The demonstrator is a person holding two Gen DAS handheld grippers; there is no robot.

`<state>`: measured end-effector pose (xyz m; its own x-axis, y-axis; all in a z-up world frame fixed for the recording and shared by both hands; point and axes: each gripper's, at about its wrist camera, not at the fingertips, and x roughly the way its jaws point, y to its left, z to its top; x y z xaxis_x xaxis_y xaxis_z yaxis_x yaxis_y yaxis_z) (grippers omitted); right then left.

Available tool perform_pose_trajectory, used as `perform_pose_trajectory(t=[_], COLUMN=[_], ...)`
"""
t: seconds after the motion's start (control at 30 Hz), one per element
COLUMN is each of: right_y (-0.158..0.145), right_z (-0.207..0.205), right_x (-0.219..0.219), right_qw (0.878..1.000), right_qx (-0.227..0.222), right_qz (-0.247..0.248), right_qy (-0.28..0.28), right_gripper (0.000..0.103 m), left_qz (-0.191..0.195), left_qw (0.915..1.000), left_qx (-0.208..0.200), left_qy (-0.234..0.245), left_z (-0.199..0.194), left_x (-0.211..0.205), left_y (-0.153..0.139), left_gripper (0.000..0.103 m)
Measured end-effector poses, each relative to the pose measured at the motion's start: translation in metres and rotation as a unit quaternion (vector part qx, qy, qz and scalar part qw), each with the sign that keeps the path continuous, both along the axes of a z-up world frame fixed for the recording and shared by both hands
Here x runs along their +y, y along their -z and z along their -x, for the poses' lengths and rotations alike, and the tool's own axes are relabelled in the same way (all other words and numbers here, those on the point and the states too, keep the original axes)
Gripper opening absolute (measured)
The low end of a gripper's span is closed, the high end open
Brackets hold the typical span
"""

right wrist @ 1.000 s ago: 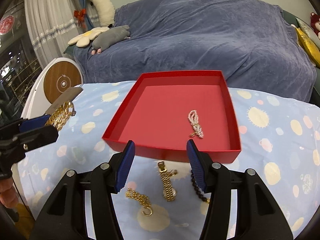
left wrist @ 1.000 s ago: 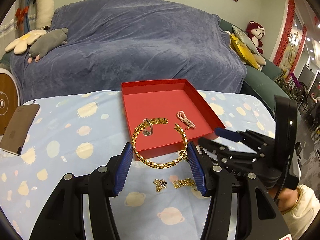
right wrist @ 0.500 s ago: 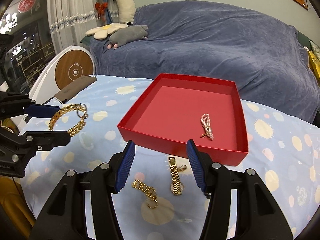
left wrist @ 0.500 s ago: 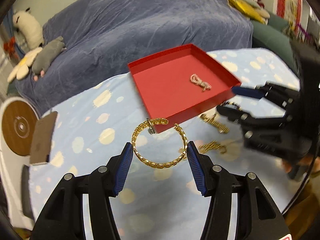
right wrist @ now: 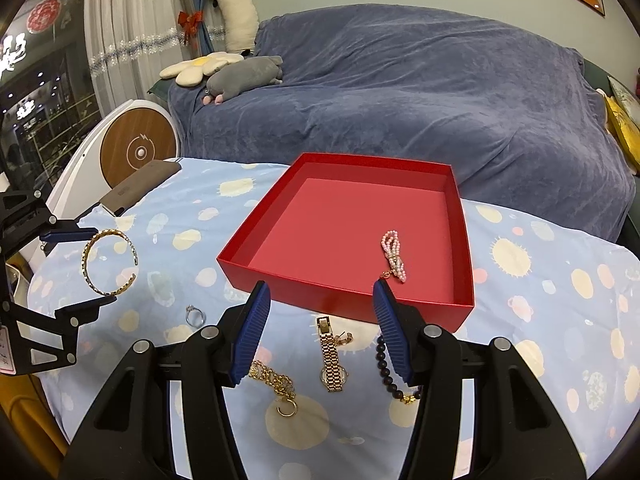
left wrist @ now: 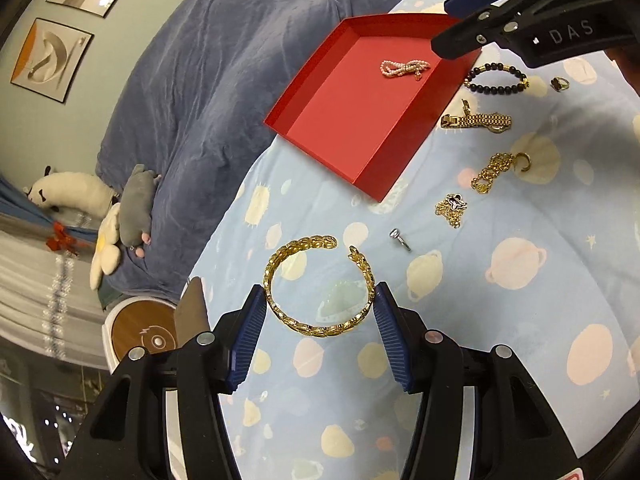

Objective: Organize jewelry
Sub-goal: 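Carry the gold bangle into the red box and open the left tool, then close the left tool on the small silver ring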

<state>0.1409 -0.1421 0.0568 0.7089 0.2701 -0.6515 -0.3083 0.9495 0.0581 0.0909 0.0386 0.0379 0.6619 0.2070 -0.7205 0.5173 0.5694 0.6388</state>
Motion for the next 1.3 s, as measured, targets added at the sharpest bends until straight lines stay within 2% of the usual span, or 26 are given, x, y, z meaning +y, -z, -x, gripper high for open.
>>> perform_pose_trajectory(t=[0.1, 0.27, 0.4, 0.5, 0.6, 0.73, 0.83, 0.9, 1.0, 1.2, 1.3], right_y=[-0.001, -0.002, -0.003, -0.003, 0.001, 0.003, 0.004, 0.005, 0.009, 0.010, 0.011], right_z=[0.000, -0.002, -0.007, -0.009, -0.014, -0.021, -0.025, -0.026, -0.025, -0.021, -0.015], right_x=[0.001, -0.002, -0.005, -0.008, -0.014, -0.022, -0.027, -0.027, -0.025, -0.020, -0.017], right_qw=[1.000, 1.000, 1.000, 1.000, 0.999, 0.998, 0.998, 0.998, 0.998, 0.998, 0.998], right_qx=[-0.001, 0.002, 0.004, 0.005, 0.011, 0.018, 0.020, 0.021, 0.024, 0.026, 0.031], right_qz=[-0.001, -0.008, -0.014, -0.011, -0.011, -0.014, -0.019, -0.017, -0.013, -0.012, -0.009], right_qy=[-0.001, 0.008, 0.020, 0.026, 0.037, 0.053, 0.061, 0.061, 0.058, 0.051, 0.045], right_gripper=[0.052, 0.052, 0.052, 0.052, 0.052, 0.052, 0.052, 0.052, 0.052, 0.052, 0.052], left_qz=[0.028, 0.114, 0.192, 0.247, 0.270, 0.297, 0.310, 0.318, 0.345, 0.346, 0.353], left_qw=[0.9995, 0.9924, 0.9794, 0.9662, 0.9590, 0.9470, 0.9374, 0.9309, 0.9202, 0.9180, 0.9128], left_qx=[-0.002, 0.007, 0.006, 0.018, 0.019, 0.029, 0.021, 0.016, 0.013, -0.013, -0.012], left_qy=[-0.016, -0.046, -0.061, -0.072, -0.083, -0.120, -0.156, -0.178, -0.185, -0.193, -0.206], left_z=[-0.009, -0.030, -0.057, -0.082, -0.104, -0.139, -0.160, -0.167, -0.164, -0.132, -0.110], left_x=[0.001, -0.008, -0.028, -0.042, -0.057, -0.065, -0.061, -0.055, -0.041, -0.010, 0.009], left_y=[-0.009, -0.026, -0.037, -0.040, -0.035, -0.023, -0.017, -0.018, -0.025, -0.028, -0.018], left_gripper=[0.053, 0.053, 0.053, 0.053, 0.053, 0.054, 0.056, 0.062, 0.069, 0.073, 0.073])
